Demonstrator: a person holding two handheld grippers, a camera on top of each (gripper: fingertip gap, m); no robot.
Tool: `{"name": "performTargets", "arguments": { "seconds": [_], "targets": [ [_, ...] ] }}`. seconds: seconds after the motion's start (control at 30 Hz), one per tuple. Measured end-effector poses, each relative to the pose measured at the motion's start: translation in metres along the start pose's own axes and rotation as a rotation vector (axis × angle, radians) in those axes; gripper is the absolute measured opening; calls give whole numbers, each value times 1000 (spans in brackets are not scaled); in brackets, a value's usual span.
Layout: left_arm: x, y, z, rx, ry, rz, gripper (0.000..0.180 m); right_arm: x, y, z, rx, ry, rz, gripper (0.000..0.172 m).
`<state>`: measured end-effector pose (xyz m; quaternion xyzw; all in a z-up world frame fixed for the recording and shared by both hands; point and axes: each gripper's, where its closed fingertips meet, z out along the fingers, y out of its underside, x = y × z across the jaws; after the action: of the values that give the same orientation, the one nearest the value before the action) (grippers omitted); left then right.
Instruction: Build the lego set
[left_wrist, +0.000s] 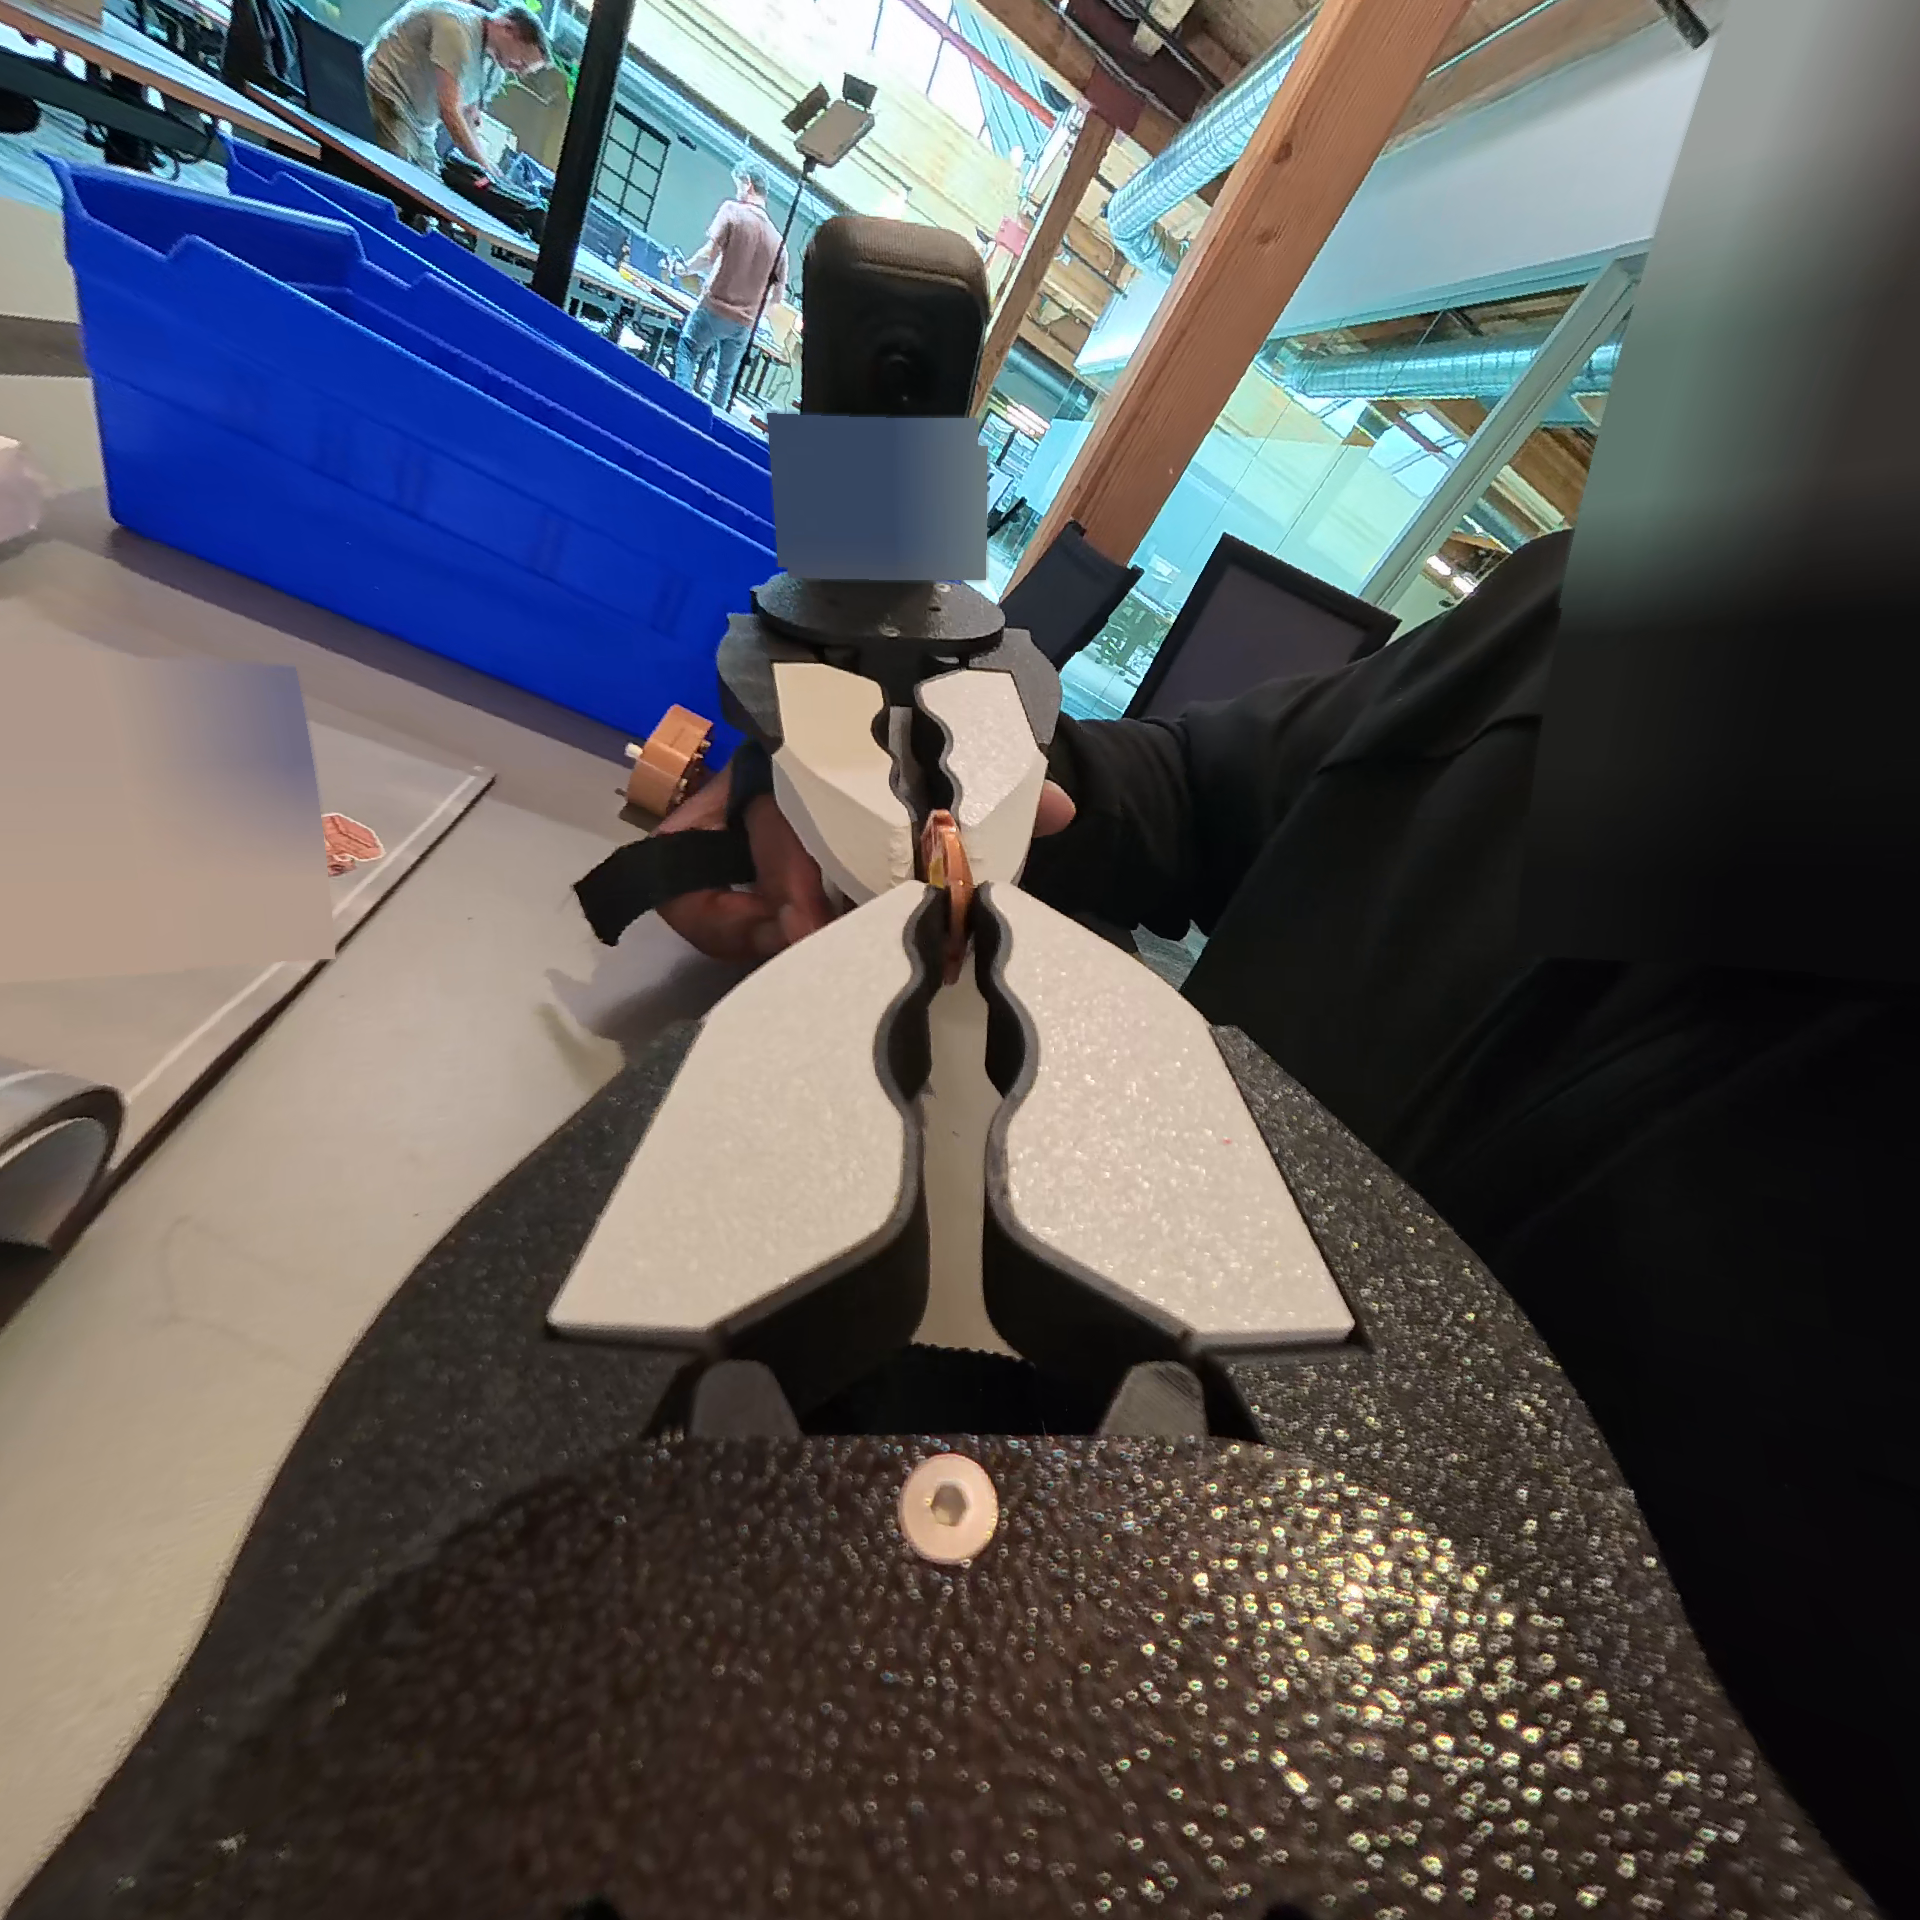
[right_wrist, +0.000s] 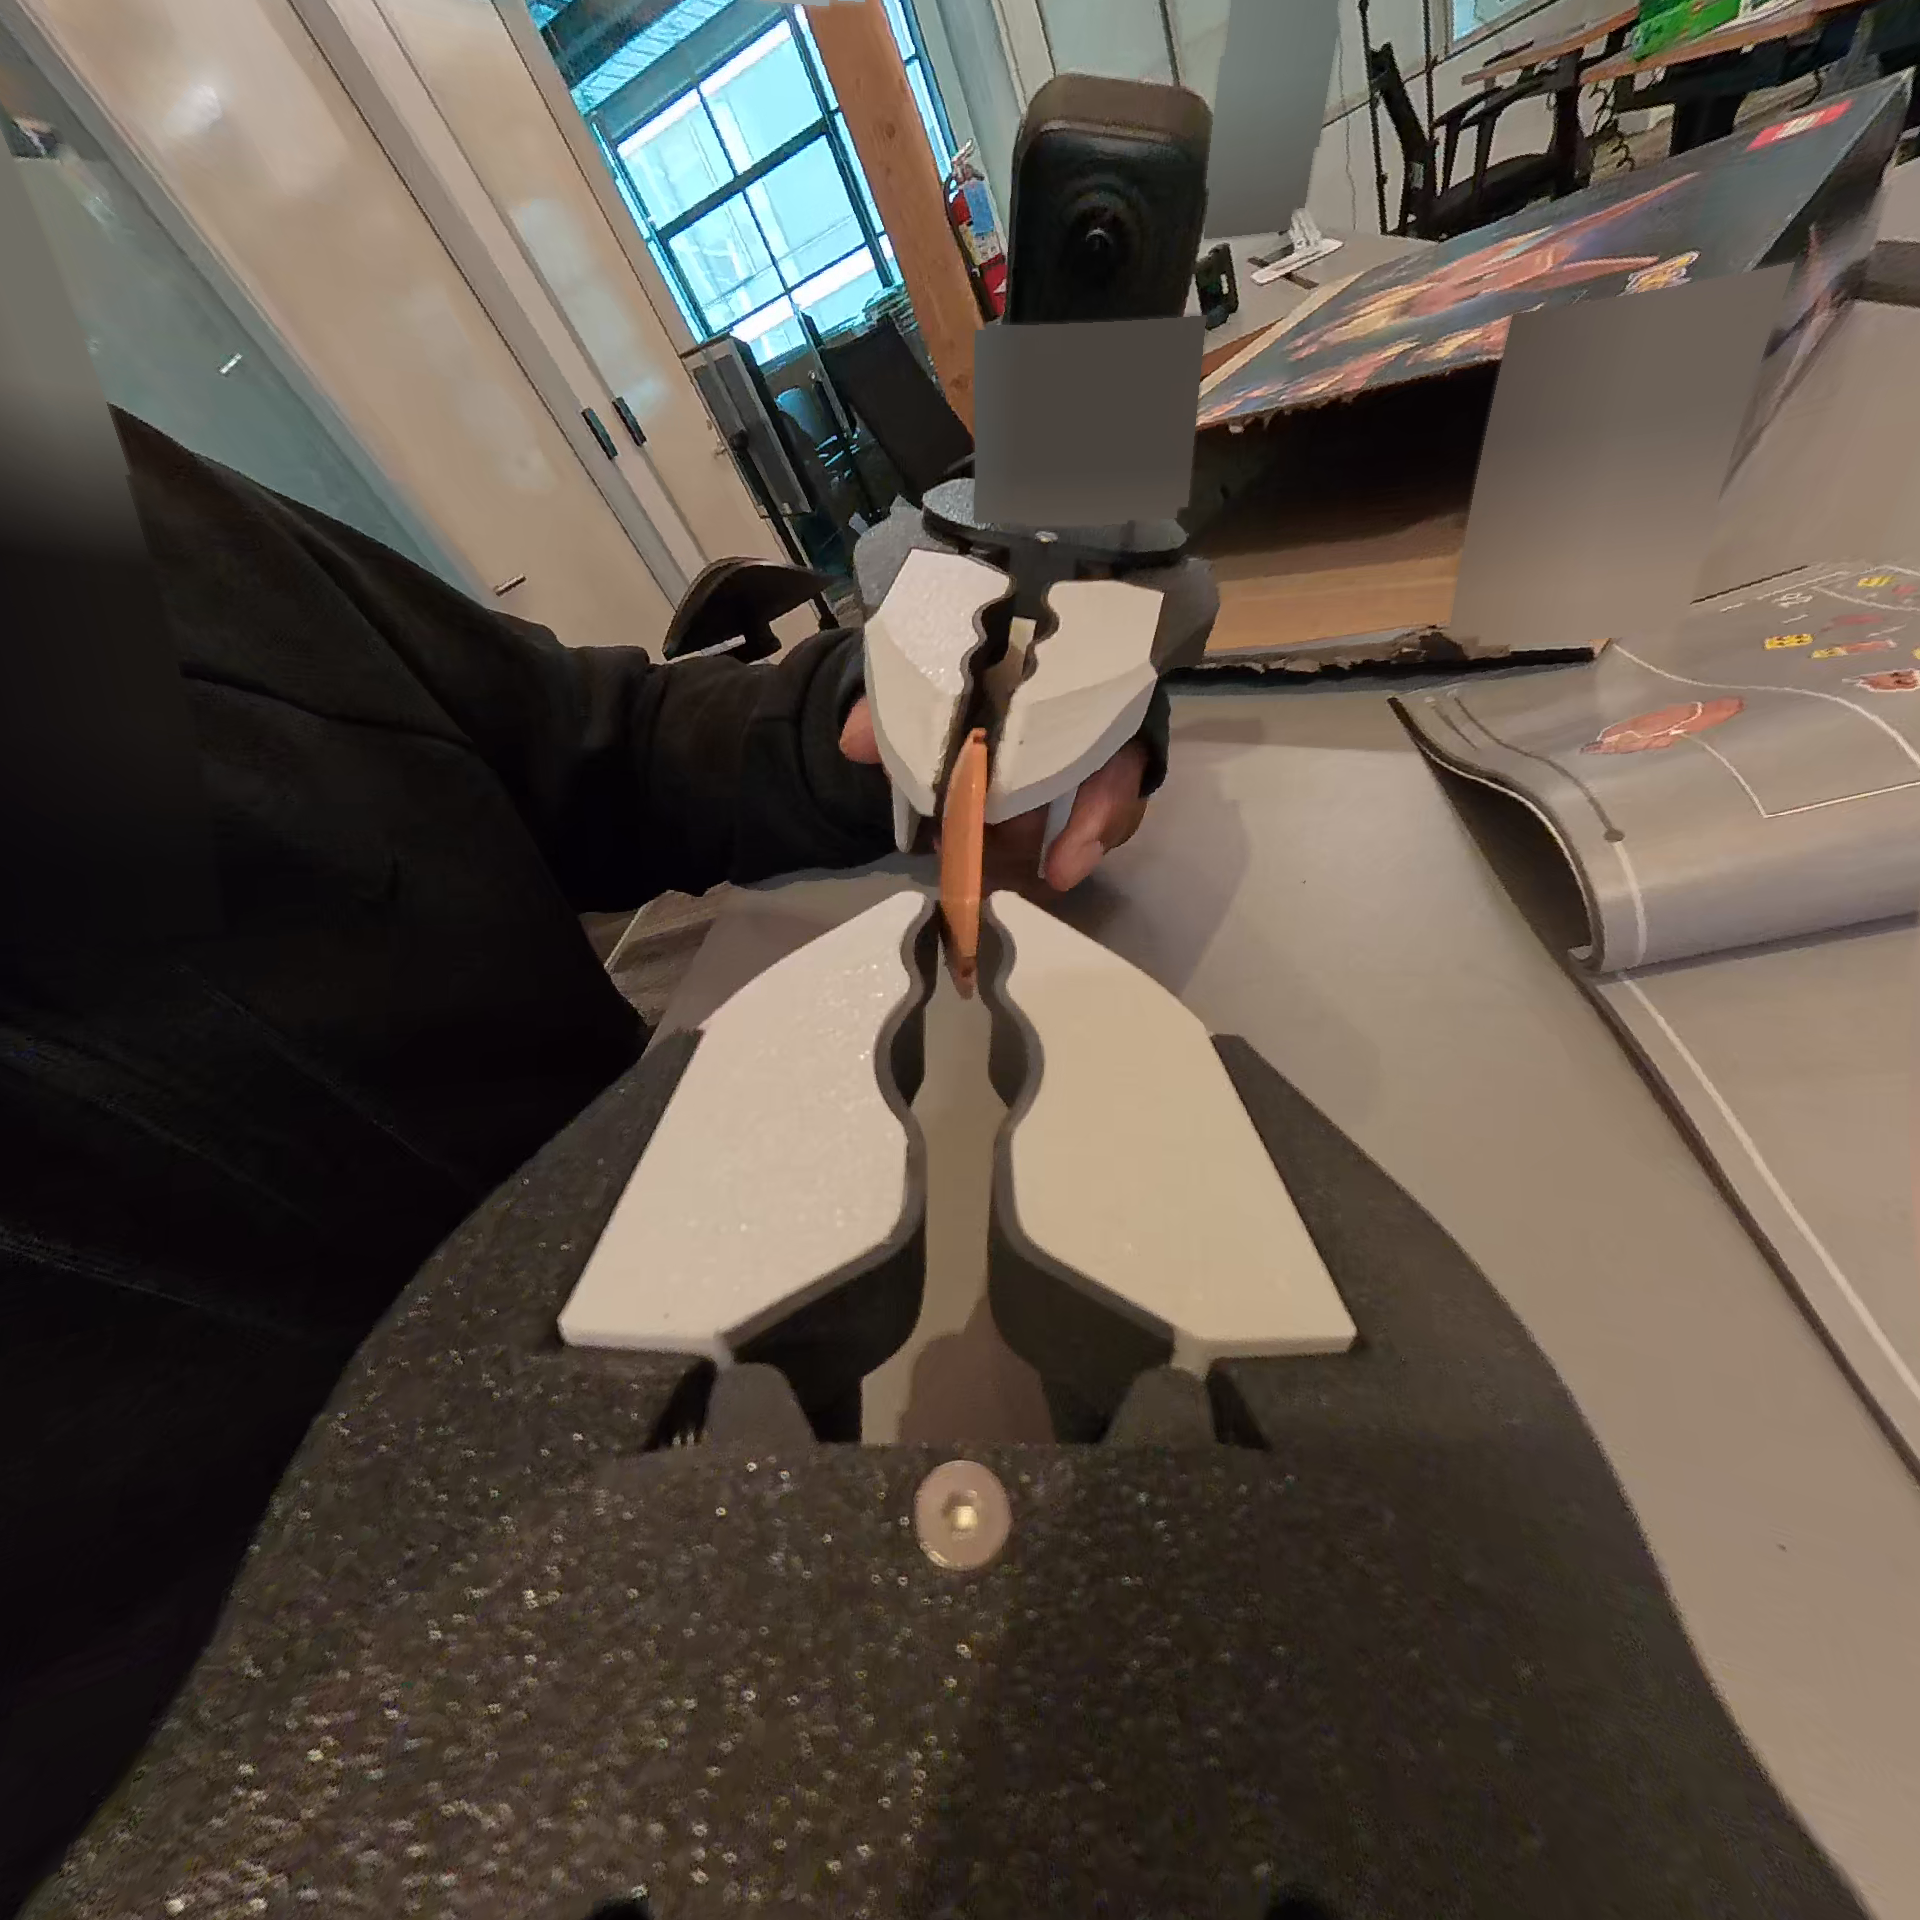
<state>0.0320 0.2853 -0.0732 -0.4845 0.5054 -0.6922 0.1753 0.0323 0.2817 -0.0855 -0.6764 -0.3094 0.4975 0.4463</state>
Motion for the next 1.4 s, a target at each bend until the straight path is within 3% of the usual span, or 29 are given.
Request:
{"name": "performTargets", "arguments": {
  "seconds": [0.2, 0.27, 0.33, 0.5, 0.67, 0.83, 1.07, 1.2, 1.4],
  "targets": [
    [1, 0, 1, 3, 11, -20, 5, -1, 0, 0, 3, -4, -6, 7],
    [-2, -3, 0, 31, -7, -42, 5, 2, -4, -3, 16, 43, -60, 21],
    [-7, -13, -4, 102, -18, -118, 5, 12, -10, -12, 30, 174, -202, 29],
    [-19, -35, -13, 299, -65, -297, 5, 24, -19, -29, -10, 497, -629, 31],
    [-20, -36, -3, 388, -91, -401, 5, 27, -11, -22, -106, 628, -794, 41],
    [-13, -22, 15, 381, -98, -452, 5, 18, -10, -22, -104, 646, -801, 44],
    [-3, 1, 32, 337, -103, -494, 5, 5, -2, -26, -113, 650, -800, 25],
    [-3, 13, 35, 296, -134, -499, 6, 3, 12, -26, -154, 629, -737, 25],
    [-15, 19, 10, 246, -318, -337, 17, 16, 49, -26, -317, 604, -577, 25]
  ]
}}
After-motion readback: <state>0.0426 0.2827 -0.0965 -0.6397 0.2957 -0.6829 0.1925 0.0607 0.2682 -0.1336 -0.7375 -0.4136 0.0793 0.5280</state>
